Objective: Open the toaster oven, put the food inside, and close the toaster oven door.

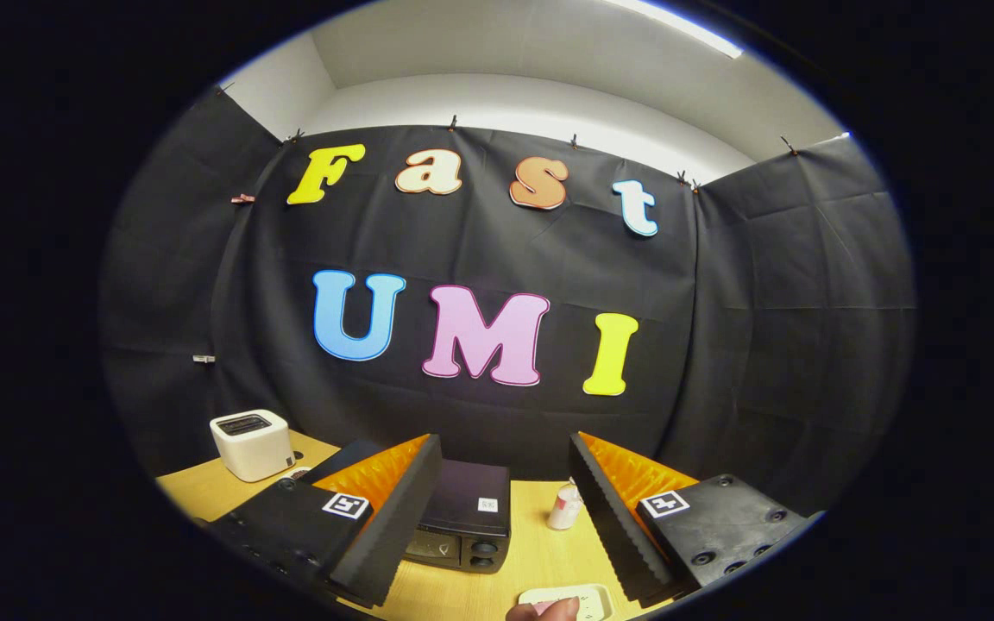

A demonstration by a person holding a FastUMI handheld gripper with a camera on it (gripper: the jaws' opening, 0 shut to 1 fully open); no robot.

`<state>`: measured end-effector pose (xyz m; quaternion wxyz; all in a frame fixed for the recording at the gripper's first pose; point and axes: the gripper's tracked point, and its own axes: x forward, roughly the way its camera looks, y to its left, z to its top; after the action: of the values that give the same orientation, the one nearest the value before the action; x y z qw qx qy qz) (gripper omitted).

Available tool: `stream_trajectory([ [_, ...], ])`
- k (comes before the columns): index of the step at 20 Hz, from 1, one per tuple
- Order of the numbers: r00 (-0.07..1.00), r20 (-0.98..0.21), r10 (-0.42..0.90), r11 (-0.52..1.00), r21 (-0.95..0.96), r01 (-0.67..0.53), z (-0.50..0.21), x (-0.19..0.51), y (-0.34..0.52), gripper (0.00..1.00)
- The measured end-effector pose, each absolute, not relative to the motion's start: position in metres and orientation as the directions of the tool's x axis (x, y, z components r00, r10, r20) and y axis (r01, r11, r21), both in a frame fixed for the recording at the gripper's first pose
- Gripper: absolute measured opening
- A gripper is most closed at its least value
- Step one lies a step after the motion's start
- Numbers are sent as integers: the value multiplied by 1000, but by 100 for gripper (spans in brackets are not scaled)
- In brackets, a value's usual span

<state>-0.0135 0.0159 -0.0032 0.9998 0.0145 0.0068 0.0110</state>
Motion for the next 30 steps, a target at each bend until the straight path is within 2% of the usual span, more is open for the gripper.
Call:
stream_trajectory([
  [18, 985, -118, 124, 989, 90, -114, -49, 7, 131, 97],
  [23, 966, -223, 131, 985, 144, -100, -96, 24, 153, 98],
  [30, 888, -436, 149, 980, 183, -74, -182, 48, 188, 98],
])
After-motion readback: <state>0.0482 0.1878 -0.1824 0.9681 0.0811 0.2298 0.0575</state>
